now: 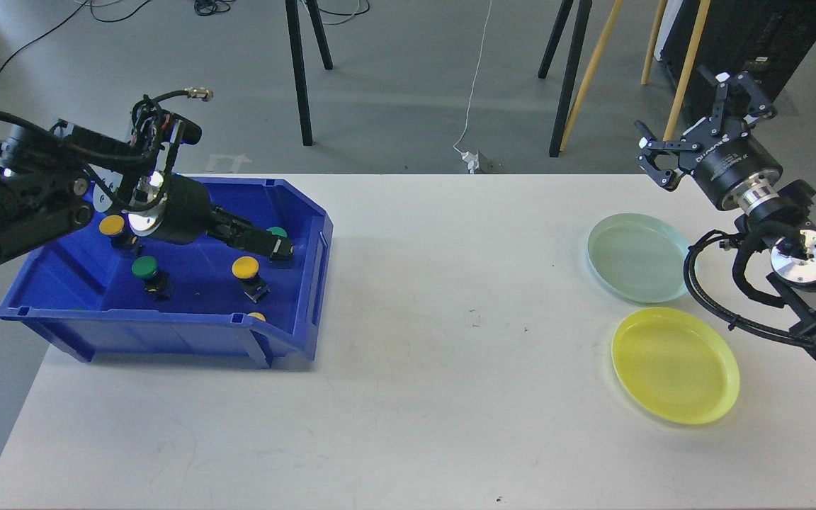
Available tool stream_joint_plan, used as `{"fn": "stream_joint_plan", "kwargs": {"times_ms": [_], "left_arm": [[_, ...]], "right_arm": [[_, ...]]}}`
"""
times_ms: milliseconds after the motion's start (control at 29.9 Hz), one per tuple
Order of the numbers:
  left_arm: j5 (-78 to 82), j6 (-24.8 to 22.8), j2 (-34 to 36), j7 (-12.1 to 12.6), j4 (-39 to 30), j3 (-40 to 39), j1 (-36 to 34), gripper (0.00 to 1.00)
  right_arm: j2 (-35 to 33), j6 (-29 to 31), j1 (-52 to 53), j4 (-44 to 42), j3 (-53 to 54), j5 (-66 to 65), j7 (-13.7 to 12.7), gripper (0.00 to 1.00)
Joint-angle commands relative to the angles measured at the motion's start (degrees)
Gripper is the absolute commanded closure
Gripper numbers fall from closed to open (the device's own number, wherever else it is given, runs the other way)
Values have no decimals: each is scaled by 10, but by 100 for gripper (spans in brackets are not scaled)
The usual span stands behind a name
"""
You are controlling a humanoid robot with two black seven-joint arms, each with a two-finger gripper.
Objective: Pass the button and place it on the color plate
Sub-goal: 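Grasp a yellow-capped button in the bin with the left gripper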
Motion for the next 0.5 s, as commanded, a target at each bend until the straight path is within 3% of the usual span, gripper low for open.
{"fn": "stream_joint_plan", "kwargs": {"times_ms": [0,468], "left_arm": [[10,6,-38,0,51,42,10,2],[9,13,-103,0,167,42,54,2]], "right_arm": [[-1,0,-2,-1,3,0,-1,0],[-9,0,-6,-1,8,0,-1,0]]}}
